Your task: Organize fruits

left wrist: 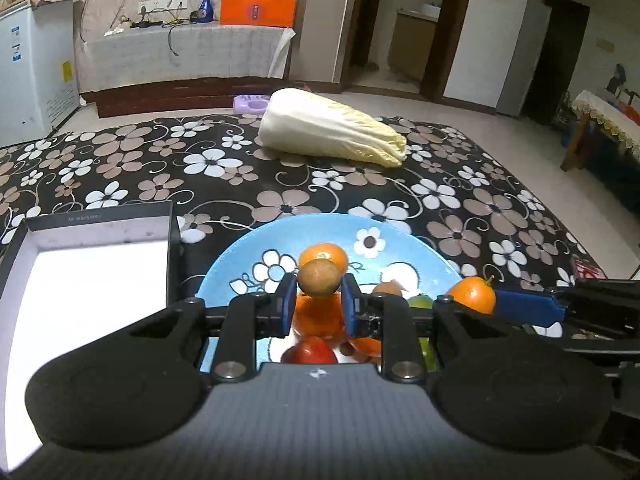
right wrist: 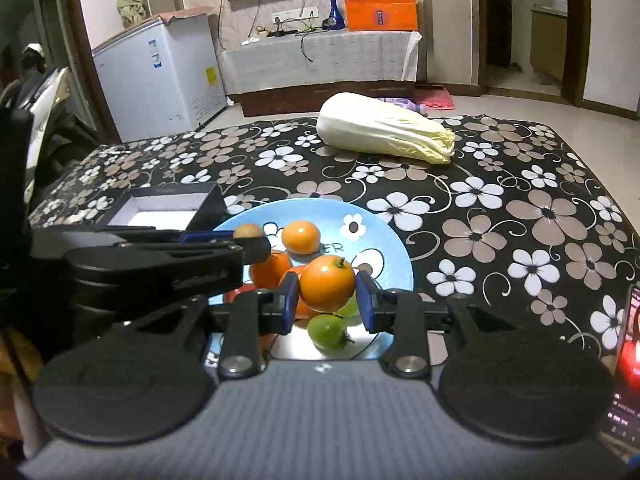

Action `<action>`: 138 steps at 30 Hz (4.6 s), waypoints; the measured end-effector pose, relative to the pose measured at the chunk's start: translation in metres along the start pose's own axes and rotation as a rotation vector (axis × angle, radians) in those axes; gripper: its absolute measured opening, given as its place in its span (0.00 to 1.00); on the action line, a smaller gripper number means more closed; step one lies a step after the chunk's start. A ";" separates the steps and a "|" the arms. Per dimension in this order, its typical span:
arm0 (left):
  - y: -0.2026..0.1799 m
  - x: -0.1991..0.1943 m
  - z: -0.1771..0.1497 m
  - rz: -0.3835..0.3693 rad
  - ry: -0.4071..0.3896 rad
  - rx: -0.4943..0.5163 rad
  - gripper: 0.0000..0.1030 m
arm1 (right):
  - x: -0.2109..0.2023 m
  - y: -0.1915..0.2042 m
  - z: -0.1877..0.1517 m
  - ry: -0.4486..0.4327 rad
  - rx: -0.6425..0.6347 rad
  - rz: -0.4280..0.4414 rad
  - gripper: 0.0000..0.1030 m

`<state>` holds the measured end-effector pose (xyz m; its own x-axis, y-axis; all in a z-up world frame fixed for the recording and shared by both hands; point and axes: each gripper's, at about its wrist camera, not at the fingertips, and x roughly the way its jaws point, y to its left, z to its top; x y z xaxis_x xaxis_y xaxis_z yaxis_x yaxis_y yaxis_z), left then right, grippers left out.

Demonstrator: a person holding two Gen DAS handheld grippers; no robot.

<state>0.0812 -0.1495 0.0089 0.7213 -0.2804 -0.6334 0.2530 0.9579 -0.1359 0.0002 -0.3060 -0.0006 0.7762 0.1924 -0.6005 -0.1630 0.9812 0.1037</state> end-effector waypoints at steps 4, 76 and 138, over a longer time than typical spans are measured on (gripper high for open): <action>0.003 -0.001 0.002 0.001 -0.009 0.001 0.28 | 0.008 -0.001 0.002 0.008 0.004 -0.011 0.34; -0.016 -0.116 -0.097 0.138 0.021 0.056 1.00 | -0.078 0.000 -0.059 -0.054 0.131 -0.143 0.72; -0.041 -0.120 -0.101 0.067 0.011 0.165 1.00 | -0.066 0.001 -0.059 0.002 0.116 -0.149 0.72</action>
<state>-0.0808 -0.1490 0.0136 0.7332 -0.2147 -0.6452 0.3076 0.9509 0.0331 -0.0873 -0.3189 -0.0073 0.7853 0.0453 -0.6174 0.0249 0.9942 0.1045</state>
